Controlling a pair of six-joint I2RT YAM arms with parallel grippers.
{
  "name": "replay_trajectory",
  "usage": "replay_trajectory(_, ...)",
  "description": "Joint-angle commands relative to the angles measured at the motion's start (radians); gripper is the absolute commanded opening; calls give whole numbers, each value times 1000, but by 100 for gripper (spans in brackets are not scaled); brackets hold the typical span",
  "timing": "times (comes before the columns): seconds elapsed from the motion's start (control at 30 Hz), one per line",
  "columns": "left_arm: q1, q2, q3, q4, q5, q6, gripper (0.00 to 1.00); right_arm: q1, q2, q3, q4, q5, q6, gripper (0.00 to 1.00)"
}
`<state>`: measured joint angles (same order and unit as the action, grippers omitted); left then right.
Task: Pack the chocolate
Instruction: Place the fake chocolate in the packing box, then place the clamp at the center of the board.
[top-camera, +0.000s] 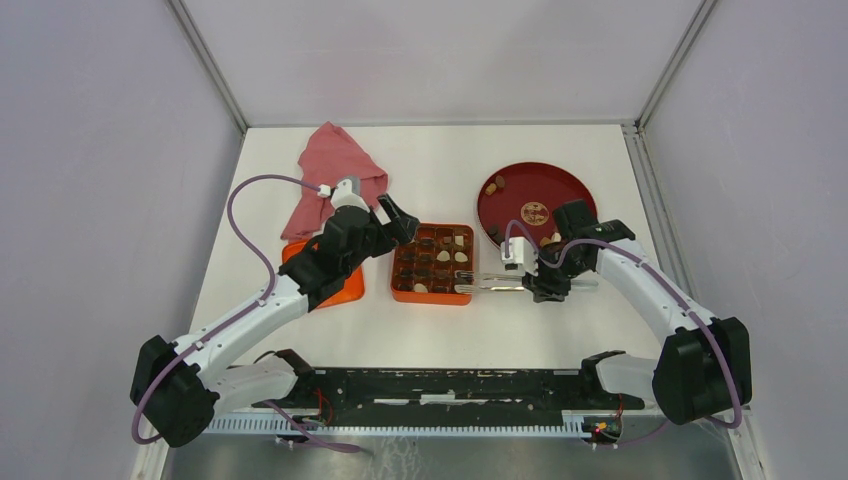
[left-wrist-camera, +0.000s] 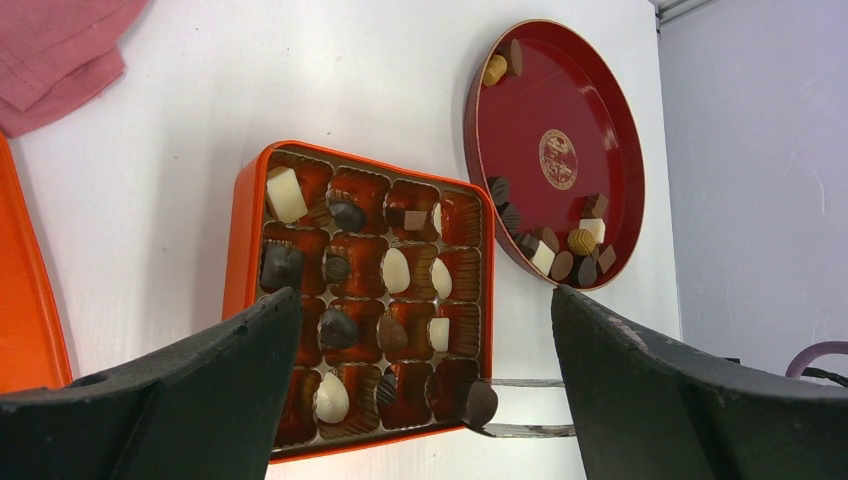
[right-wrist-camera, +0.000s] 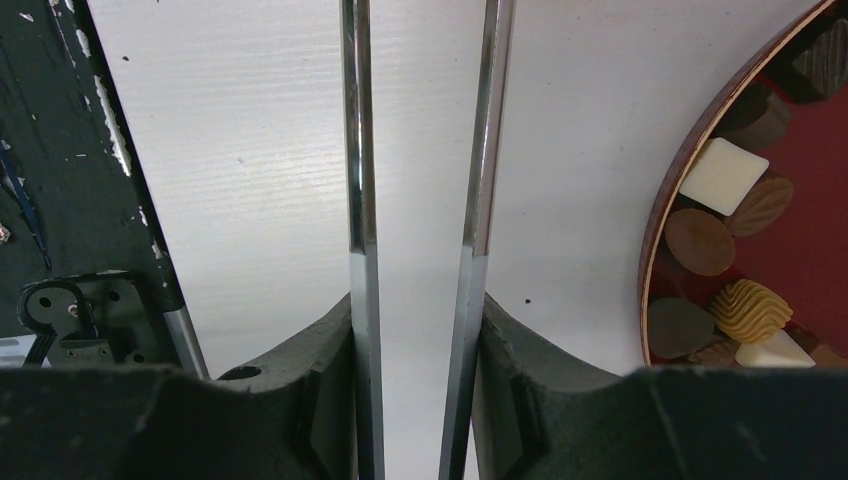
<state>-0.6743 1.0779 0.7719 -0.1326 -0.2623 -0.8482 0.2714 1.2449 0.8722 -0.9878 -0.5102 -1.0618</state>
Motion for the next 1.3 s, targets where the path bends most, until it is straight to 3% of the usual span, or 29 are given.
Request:
replay_trajectory(0.0,2,-7,1,13,-26,-5,98,6,1,7,12,-6,5,43)
replay_trajectory(0.5,2,-22,4,7,-27,-3,98,5,-6,84,0,-79,48,42)
replay_trajectory(0.67,2,-36,31,-63,-57,49,96,-13,-1,141,66,-126,163,41)
replay_trajectory(0.9,3,-44,69,-164,-82,126,94,-163,1,181,250,-209,389,39)
replay_trajectory(1.27,2,3,46,-193,-59,133,86,-321,-22,98,532,37,669,38)
